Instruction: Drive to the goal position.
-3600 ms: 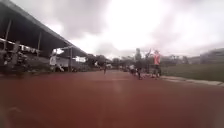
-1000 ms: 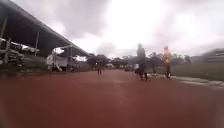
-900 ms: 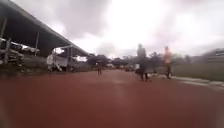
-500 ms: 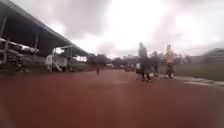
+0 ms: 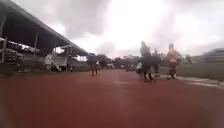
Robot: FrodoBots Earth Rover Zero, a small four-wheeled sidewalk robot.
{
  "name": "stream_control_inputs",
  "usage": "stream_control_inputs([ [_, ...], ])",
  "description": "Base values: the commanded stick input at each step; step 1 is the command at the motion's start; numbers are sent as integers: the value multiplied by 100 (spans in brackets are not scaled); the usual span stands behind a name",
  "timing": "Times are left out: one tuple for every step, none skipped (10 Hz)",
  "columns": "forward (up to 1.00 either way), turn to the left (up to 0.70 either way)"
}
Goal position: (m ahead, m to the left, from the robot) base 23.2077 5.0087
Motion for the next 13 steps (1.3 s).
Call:
stream_control_inputs([
  [50,2],
  [50,2],
  [50,2],
  [50,2],
  [50,2],
  [50,8],
  [50,40],
  [50,30],
  [50,2],
  [50,2],
  [50,2],
  [50,2],
  [50,2],
])
